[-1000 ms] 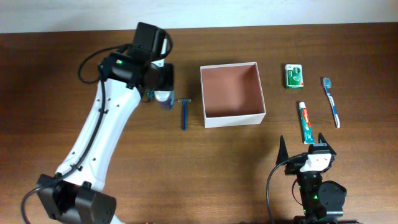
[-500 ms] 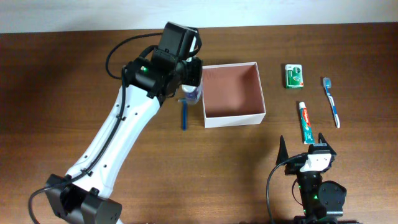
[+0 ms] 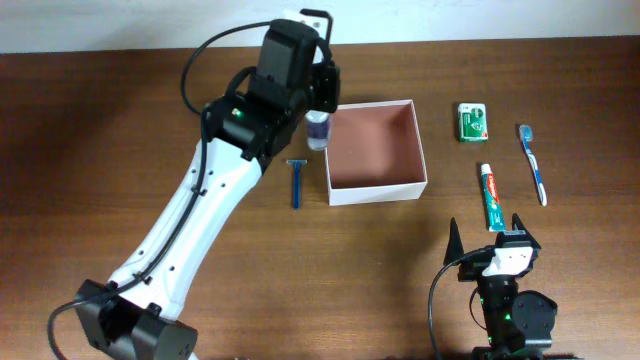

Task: Pack container
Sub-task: 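Lift the soap bottle and carry it over the pink box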

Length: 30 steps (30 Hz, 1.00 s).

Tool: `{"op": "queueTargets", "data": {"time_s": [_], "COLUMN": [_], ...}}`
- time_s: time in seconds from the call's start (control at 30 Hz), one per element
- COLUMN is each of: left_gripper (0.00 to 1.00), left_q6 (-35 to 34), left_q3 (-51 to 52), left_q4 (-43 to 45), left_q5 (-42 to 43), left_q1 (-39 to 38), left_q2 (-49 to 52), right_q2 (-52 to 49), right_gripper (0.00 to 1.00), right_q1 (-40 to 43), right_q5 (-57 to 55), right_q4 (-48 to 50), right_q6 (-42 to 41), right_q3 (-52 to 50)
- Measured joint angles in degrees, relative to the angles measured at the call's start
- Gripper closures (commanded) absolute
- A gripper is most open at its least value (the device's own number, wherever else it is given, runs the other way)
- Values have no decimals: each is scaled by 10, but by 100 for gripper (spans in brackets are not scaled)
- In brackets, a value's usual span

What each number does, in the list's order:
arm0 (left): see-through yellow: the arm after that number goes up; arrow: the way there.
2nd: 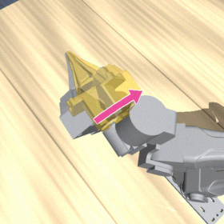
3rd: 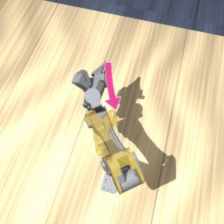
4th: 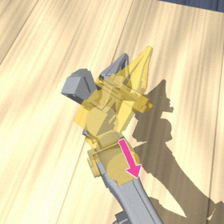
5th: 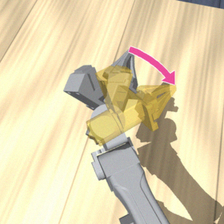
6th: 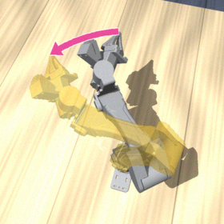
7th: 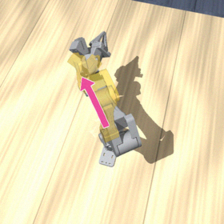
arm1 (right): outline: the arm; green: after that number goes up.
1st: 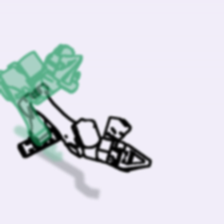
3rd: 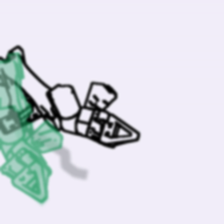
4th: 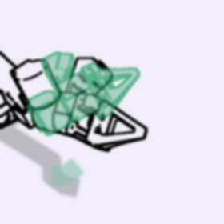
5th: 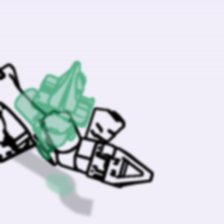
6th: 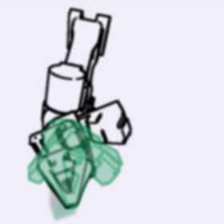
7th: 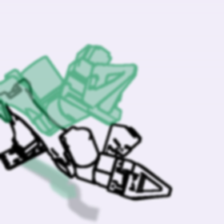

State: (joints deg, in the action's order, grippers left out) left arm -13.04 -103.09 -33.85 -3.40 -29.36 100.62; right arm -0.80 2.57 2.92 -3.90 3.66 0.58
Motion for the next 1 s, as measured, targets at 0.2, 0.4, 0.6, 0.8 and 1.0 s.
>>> {"op": "queueTargets", "data": {"time_s": [0.2, 0.4, 0.6, 0.8, 1.0], "left_gripper": [70, 69, 69, 69, 69], "left_q6": [0, 0, 0, 0, 0], "left_q3": [-1, -5, -5, -5, -5], "left_q4": [25, 31, 39, 57, 60], "left_q5": [0, 2, 2, 2, 2], "left_q1": [-23, -33, -33, -33, -33], "left_q2": [15, 58, 86, 96, 113], "right_q2": [0, 0, 0, 0, 0], "right_gripper": [1, 1, 1, 1, 1], "right_q1": [0, 0, 0, 0, 0], "right_q5": [0, 0, 0, 0, 0], "right_q4": [0, 0, 0, 0, 0], "right_q6": [0, 0, 0, 0, 0], "right_q3": [0, 0, 0, 0, 0]}}
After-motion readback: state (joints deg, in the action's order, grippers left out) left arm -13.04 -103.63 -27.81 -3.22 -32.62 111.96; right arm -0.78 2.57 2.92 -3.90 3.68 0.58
